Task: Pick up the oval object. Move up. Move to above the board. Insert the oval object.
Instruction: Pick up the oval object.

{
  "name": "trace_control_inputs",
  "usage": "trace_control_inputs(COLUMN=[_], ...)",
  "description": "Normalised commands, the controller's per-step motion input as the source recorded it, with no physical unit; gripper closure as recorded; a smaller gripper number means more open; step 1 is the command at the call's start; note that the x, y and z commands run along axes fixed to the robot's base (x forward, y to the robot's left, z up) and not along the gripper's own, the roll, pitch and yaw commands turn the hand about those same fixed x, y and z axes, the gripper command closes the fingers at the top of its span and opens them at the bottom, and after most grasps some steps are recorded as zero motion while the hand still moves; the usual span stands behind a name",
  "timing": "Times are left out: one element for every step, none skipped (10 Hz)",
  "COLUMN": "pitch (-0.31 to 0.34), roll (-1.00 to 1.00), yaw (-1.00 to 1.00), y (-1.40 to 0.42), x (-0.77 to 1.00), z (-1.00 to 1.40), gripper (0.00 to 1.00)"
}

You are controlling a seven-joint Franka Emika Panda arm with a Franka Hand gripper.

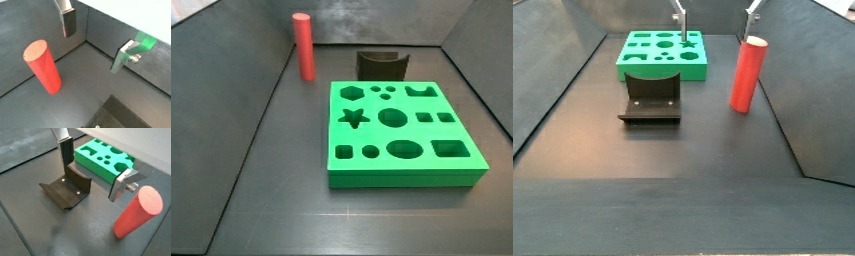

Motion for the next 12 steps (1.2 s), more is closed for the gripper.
trace_control_inputs(pitch=[0.000, -0.011, -0.011, -0.043, -0.051, -0.051, -0.036, -0.023, -0.044, -0.053, -0.053, -0.039], roll=[0.00, 0.02, 0.04, 0.04, 0.02, 0.00, 0.00, 0.00, 0.00, 0.00, 0.00, 0.01], yaw=[0.00, 0.00, 0.00, 0.00, -0.01, 0.00, 0.00, 0.00, 0.00, 0.00, 0.00, 0.01], y=[0.00, 0.00, 0.00, 0.00, 0.00, 0.15, 0.24, 0.23, 0.15, 0.00, 0.00, -0.01], x=[0.00, -0.04, -0.12, -0.28, -0.36, -0.50, -0.42, -0.40, -0.41, -0.30, -0.28, -0.22], z=[-0.04, -0.16, -0.25, -0.31, -0.22, -0.09, 0.00, 0.00, -0.04, -0.12, -0.17, -0.13], gripper=[0.00, 0.00, 0.00, 0.00, 0.00, 0.00, 0.00, 0.00, 0.00, 0.00, 0.00, 0.00])
